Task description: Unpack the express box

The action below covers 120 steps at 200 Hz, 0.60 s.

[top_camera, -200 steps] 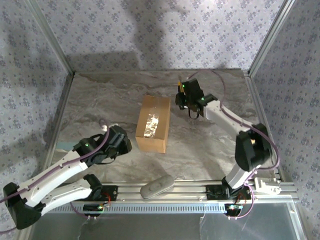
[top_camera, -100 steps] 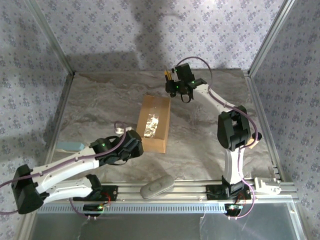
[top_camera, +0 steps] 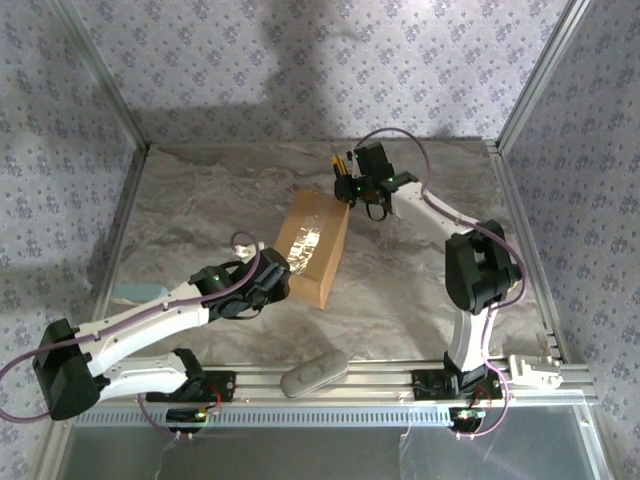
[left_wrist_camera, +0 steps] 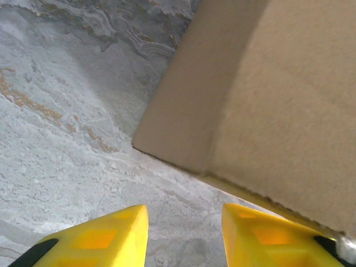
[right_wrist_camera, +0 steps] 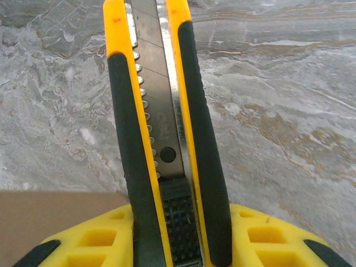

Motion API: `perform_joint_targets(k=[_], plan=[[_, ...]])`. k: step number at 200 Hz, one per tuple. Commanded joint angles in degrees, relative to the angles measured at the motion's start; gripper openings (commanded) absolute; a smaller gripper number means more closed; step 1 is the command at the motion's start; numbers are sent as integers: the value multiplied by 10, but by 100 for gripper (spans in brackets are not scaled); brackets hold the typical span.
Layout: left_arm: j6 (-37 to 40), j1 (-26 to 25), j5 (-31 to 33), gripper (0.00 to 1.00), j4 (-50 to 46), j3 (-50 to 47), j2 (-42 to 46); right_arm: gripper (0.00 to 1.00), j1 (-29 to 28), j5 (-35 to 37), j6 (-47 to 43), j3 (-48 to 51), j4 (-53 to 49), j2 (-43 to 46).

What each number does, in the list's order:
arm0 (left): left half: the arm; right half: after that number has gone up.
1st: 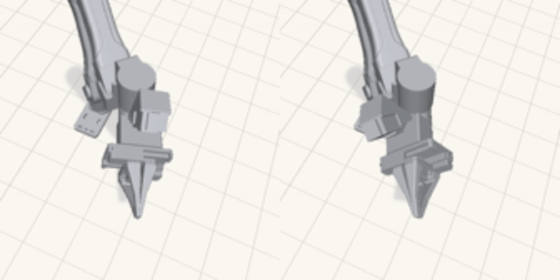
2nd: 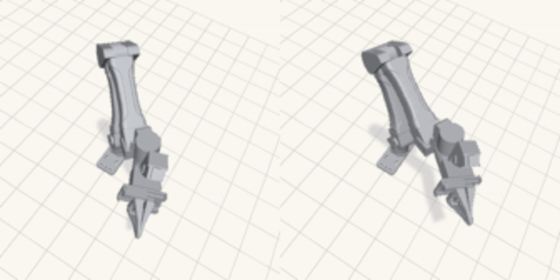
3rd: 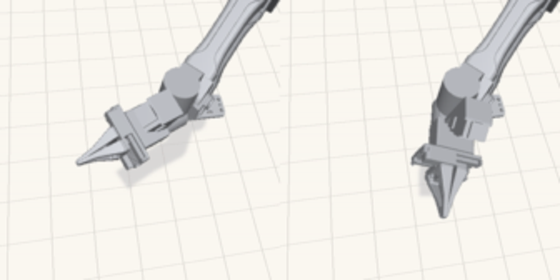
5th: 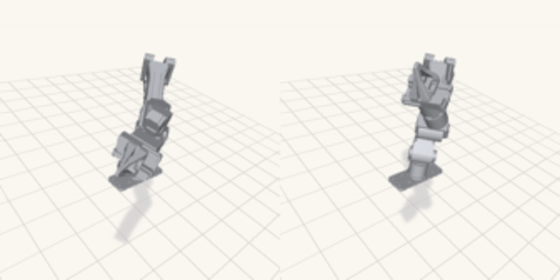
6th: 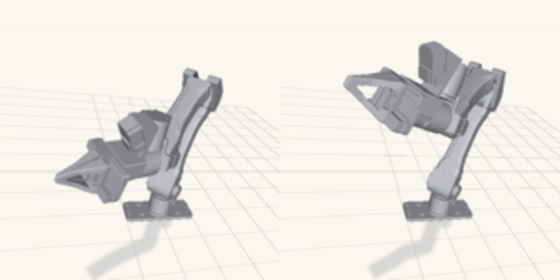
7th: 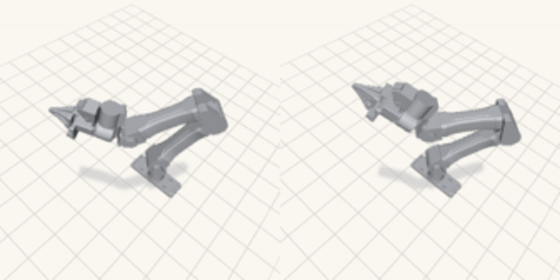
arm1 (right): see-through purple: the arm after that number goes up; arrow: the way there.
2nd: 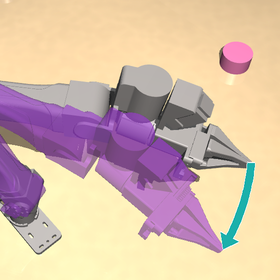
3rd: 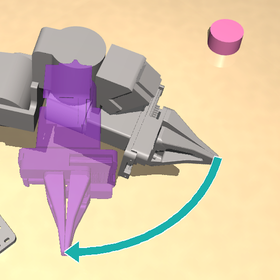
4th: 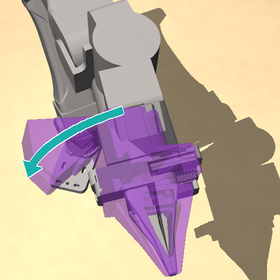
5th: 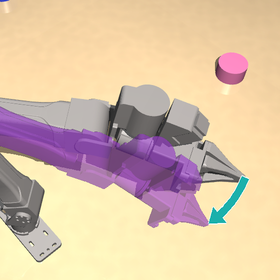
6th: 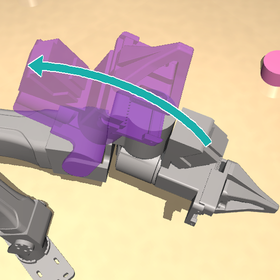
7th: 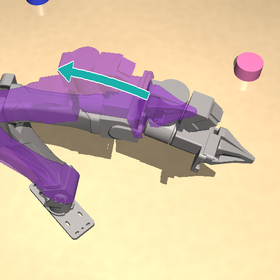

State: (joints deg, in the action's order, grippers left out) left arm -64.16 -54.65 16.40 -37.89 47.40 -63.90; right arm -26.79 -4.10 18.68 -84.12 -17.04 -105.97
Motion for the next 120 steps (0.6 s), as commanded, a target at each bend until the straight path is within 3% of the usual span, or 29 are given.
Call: perform_joint_targets(k=[1,65,120], plan=[[-6,21,14,39,29,-7,-10,0,-26,8,10,56,-18,54],[38,83,9,38,64,16,-71,0,-83,133,121,213,-34,195],[69,134,9,38,86,49,-123,0,-201,275,253,277,-102,282]])
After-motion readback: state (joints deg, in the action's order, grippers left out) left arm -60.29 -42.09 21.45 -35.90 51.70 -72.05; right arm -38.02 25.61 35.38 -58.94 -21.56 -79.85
